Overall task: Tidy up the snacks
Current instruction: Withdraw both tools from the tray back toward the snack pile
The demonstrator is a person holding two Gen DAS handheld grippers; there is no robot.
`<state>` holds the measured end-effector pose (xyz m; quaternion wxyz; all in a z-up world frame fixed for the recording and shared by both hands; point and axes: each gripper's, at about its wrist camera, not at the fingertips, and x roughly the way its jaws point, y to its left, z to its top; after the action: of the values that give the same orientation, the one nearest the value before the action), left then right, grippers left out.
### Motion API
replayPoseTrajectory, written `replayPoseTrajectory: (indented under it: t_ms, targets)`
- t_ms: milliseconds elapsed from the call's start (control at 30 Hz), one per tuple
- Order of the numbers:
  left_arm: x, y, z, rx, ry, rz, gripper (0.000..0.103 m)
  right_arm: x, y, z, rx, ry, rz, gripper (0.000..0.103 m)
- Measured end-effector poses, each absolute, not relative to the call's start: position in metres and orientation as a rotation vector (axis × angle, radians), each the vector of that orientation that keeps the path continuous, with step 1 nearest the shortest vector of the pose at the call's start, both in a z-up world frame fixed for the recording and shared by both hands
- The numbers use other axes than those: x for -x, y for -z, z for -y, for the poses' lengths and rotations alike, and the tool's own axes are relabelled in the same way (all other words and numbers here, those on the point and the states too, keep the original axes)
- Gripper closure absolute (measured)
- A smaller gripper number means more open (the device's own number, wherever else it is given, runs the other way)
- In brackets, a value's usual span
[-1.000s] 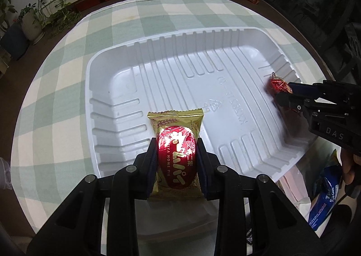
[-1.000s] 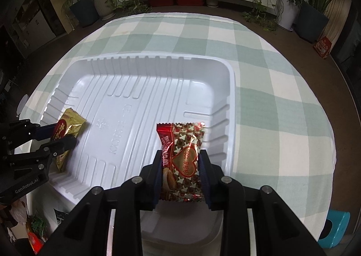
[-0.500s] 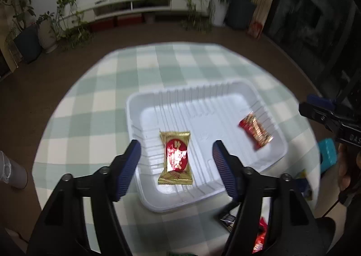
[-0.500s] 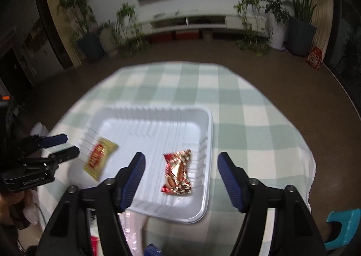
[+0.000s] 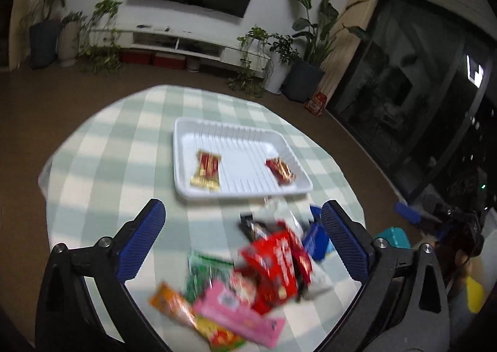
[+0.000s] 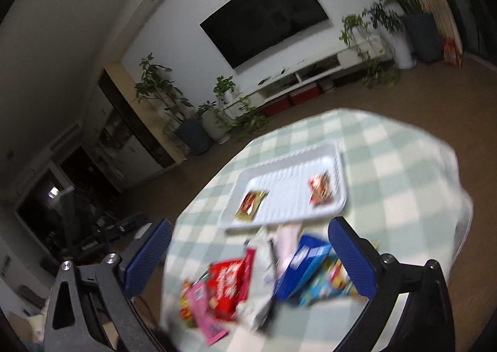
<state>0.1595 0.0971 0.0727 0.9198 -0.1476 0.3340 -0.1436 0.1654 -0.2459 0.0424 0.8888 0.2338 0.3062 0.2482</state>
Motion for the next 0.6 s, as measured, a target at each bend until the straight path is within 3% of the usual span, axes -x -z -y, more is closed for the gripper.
replayPoseTrajectory:
  t_ms: [167,300,367,600]
  targets:
    - [-0.079,-0.026,-0.102,0.482,0.264,-0.635,0.001,-0.122,0.014,0.242,-0.703,-0.565,-0.708,0.000]
    - [-0.050,0.006,-0.080,0.484,0.292,-0.817,0.001,-0.094,0.045,0.226,-0.718,-0.562,-0.811,0.000]
    - [-0.036,0.014,-0.072,0.490,0.304,-0.825,0.001,-0.082,0.054,0.226,-0.735,-0.551,-0.827,0.001]
    - [-0.023,0.022,-0.079,0.540,0.202,-0.837,0.001,-0.054,0.033,0.209,-0.517,-0.469,-0.810,0.005]
